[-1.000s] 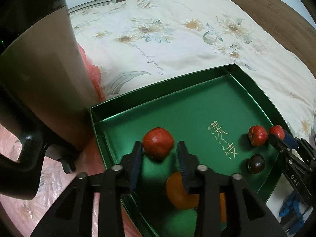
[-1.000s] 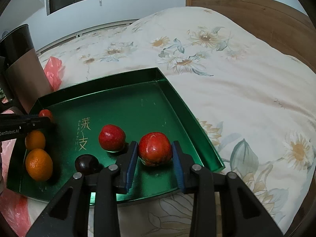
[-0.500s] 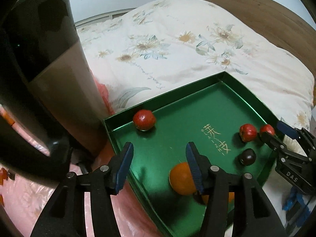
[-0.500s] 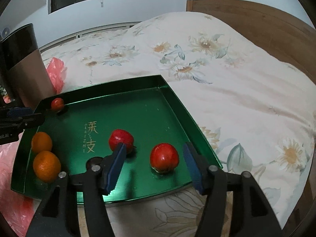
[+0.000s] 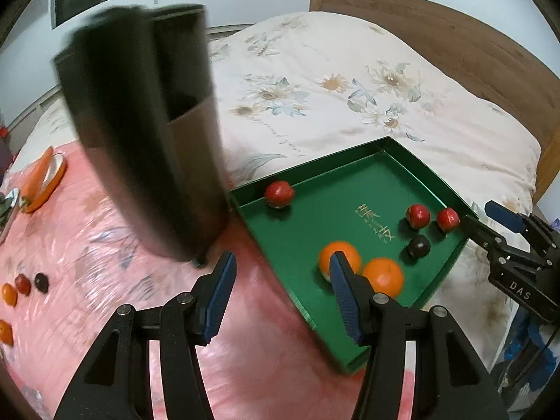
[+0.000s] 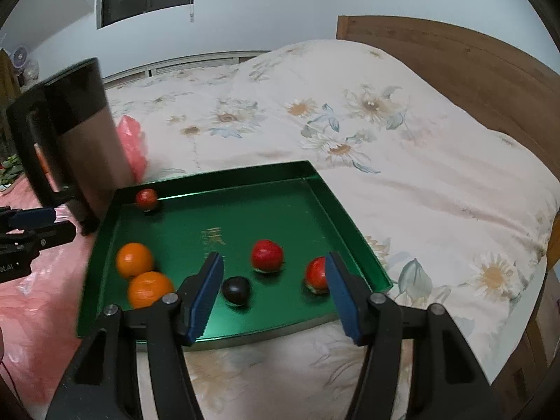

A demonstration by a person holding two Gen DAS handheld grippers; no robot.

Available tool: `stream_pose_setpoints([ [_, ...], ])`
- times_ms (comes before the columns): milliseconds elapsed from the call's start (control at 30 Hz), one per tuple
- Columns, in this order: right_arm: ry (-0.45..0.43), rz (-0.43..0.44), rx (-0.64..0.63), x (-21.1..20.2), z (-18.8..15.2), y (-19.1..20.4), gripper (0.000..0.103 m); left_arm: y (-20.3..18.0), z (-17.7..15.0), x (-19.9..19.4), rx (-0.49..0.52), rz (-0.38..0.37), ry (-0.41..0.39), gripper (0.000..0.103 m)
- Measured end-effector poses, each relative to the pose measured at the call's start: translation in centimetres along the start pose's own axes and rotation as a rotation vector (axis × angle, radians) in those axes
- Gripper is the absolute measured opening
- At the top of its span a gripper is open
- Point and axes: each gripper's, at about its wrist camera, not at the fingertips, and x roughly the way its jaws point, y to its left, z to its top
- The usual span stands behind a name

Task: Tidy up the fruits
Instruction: 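Move both grippers back toward the remaining fruit on the sheet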

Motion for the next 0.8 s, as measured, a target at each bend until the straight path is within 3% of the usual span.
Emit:
stream_pose_setpoints([
  [800,-0.011,0.1,-0.049,-10.5,-1.4,10.2,0.103,9.1,-6.8,-11.2,-0.132,0.086,-0.073,0.052],
])
